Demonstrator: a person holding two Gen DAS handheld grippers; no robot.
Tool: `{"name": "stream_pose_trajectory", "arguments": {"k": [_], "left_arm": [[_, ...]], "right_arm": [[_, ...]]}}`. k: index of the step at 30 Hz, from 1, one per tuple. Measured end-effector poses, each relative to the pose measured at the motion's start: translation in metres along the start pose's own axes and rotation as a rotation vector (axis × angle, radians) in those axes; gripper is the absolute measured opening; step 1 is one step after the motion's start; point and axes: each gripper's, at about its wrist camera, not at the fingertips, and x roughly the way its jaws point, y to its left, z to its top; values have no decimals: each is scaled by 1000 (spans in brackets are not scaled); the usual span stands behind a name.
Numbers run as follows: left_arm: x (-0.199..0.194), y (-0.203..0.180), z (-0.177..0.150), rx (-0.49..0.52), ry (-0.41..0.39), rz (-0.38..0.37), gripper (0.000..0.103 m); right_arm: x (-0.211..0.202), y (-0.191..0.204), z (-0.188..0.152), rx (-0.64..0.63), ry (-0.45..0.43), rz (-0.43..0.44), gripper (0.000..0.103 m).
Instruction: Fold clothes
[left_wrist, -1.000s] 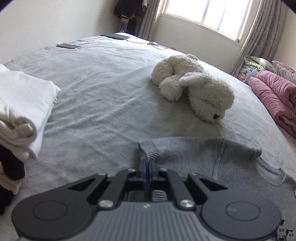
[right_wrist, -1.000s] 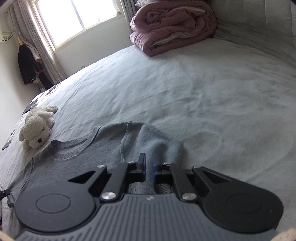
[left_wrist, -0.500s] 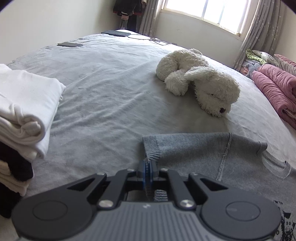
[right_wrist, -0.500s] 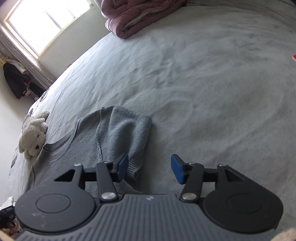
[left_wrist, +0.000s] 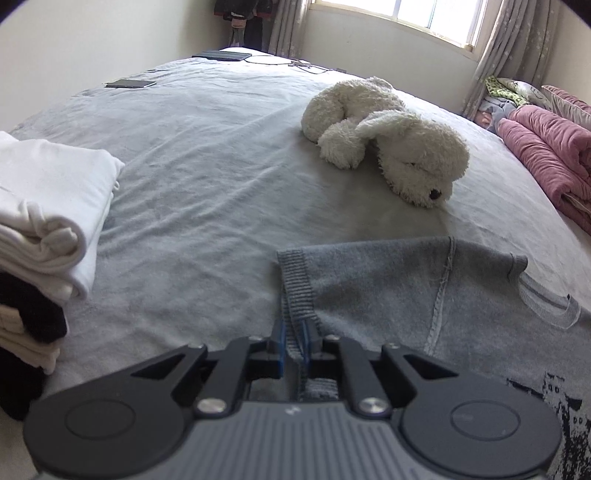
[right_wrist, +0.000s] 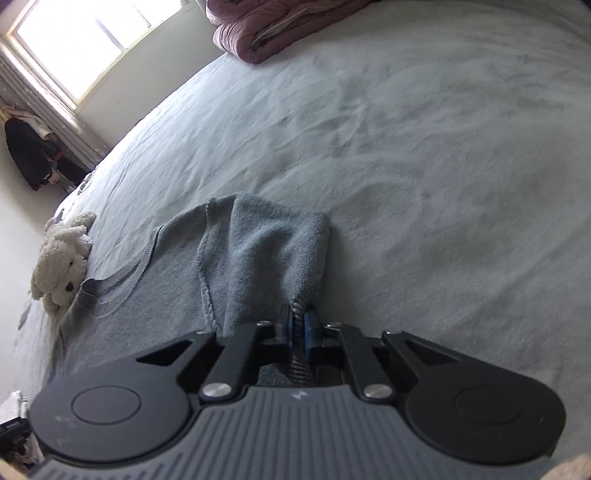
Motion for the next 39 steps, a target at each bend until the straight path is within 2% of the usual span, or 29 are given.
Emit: {"name": "stream_pose_trajectory", "arguments": {"k": [5,7,11,13,16,19,21,22,23,25,27,28,29,33,34,36,39], "left_arm": [[1,-3,-2,14,5,-8,9],[1,-6,-3,31,4,-9,9],[6,-10,-6,65,25,7,9],[6,-9,-6,62,28,6,10],[6,-6,-5,48,30,5,15],[6,-3,-4,30,38,2,17],[6,-3,-4,15,43,-4,19],[6,-2,-4,9,46,-10,22],[6,-1,-4,4,49,-16,23],[7,-1,-3,-1,51,-20,24],[7,-1,-4,0,52,-22,25],[8,-2,-4,4,53,-22,27],[8,-3,-5,13,51,-20,27],[8,-6,-7,29,39,-9,25],[8,-6,-7,28,38,-10,15],[8,-6,-7,26,37,-11,5],[5,-7,-6,28,40,-14,3]], "right_arm": [[-40,20,7,-204,-206,-165,6],[-43,17,9,-226,-216,-172,6],[-4,9,0,-290,-58,-254,7],[5,4,-2,-274,-15,-255,10],[-5,0,5,-244,-45,-220,14],[-10,-3,9,-207,-76,-190,18],[-8,-6,12,-172,-81,-185,27],[-6,-9,12,-148,-76,-180,36],[-4,-12,13,-124,-69,-175,39],[1,-16,14,-81,-45,-141,39],[4,-16,13,-90,-30,-125,39],[5,-13,12,-115,-28,-143,29],[7,-10,11,-141,-26,-164,9],[5,-3,10,-194,-47,-210,5],[3,-2,11,-206,-66,-225,5],[-3,1,12,-230,-111,-257,4],[-10,5,14,-255,-155,-286,4]]}}
